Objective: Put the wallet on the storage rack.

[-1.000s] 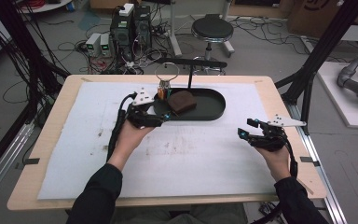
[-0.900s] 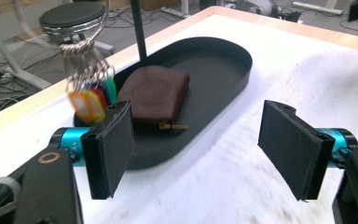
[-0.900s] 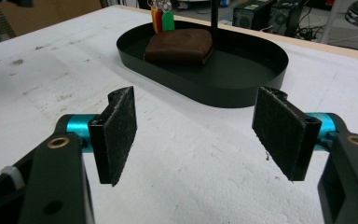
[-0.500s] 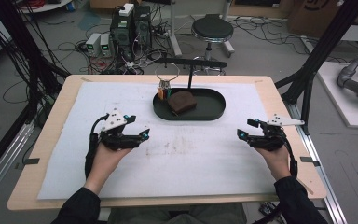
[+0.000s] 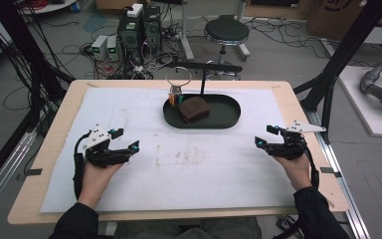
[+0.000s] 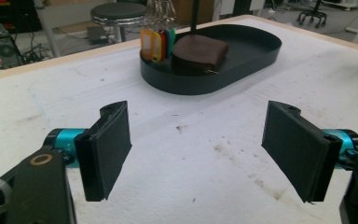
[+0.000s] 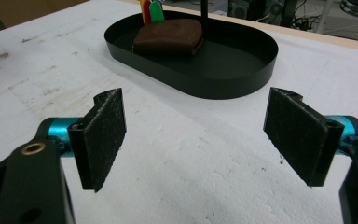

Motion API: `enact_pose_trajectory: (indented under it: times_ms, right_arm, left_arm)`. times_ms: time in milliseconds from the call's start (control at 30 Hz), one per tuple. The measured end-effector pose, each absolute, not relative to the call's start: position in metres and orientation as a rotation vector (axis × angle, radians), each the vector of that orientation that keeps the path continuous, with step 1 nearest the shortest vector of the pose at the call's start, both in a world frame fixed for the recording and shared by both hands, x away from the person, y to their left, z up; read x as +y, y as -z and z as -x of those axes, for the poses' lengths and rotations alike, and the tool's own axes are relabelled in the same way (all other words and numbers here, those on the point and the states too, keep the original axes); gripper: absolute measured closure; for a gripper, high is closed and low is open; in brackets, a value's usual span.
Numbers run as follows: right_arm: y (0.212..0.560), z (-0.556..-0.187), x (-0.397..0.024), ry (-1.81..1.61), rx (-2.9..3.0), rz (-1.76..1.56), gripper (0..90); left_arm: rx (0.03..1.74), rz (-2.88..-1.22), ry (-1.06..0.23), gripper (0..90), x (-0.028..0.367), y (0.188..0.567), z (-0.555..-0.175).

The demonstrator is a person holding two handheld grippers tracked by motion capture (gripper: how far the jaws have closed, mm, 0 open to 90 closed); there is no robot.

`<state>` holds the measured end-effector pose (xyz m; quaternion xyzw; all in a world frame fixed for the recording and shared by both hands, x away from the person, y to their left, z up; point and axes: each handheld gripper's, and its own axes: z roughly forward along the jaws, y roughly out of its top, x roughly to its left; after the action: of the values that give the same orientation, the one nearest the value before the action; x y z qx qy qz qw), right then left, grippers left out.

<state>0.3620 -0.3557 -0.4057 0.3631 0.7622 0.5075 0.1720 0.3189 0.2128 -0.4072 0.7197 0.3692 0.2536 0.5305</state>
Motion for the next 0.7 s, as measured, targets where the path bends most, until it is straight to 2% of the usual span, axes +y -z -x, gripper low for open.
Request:
enact_pose_trajectory:
  times_ms: [700]
  right_arm:
    - [0.407,-0.3627,-0.3528,-1.371,2.182,-1.009,21.3]
  left_arm:
    - [0.914,-1.711,-0.623,23.4,0.2146,0.4158,-0.32]
